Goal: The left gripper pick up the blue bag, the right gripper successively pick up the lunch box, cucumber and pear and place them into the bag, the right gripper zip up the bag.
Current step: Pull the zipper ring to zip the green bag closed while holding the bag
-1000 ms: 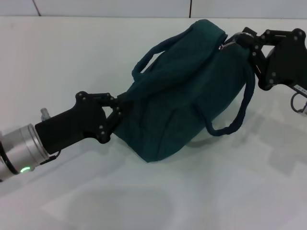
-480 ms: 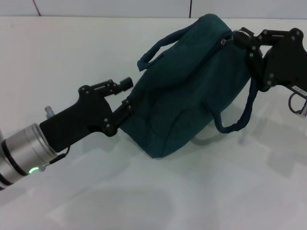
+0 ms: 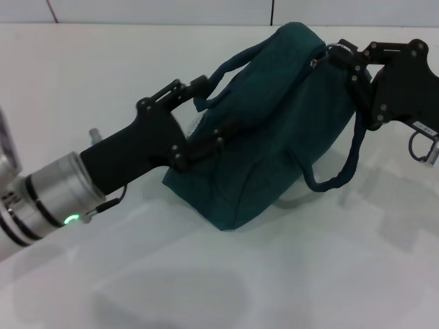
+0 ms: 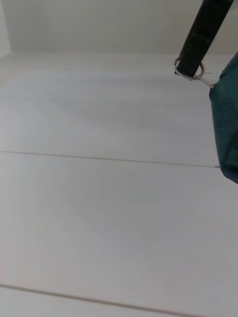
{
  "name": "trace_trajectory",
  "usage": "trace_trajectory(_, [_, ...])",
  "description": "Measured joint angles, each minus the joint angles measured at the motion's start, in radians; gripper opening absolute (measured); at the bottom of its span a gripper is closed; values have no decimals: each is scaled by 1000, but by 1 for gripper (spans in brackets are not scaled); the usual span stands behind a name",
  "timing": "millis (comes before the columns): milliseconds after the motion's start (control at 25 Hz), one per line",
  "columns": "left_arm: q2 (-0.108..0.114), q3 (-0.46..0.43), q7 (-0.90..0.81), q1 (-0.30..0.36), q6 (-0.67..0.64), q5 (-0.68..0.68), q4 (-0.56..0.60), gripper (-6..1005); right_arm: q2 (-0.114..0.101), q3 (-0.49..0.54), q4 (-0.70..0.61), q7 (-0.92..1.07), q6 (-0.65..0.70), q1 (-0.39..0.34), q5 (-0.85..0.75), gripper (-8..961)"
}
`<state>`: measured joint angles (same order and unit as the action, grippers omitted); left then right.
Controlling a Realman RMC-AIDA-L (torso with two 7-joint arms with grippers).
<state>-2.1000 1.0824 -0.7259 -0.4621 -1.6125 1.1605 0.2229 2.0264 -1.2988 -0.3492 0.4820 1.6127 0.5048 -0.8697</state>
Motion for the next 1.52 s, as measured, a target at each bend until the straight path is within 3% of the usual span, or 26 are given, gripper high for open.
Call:
trace_trajectory(320, [-4,1,11,-73,46,-1,-38,870,1,-1,-1,-2,-1,3,0,7])
trace_trajectory(520, [-4,-2,23,-78,44,-1,-40,853,2,-9,0,-8,-1,5,4,7])
trace_trajectory(840, [-2,1,57,-84,40,-1,-42,666,2,-10,5,-16,5,6,7,7])
trace_trajectory(1080, [-3,6,100,-82,39,8,-43,430,2,-10,10,-17,7,6,8,6])
trace_trajectory(1280, [2,71,145,-84,36,13,-36,197,1,-10,12,-17,26,0,14,6])
trace_trajectory(1520, [11,97,195,-72,3,7,-30,126,2,-16,37,-12,56,-9,54,7])
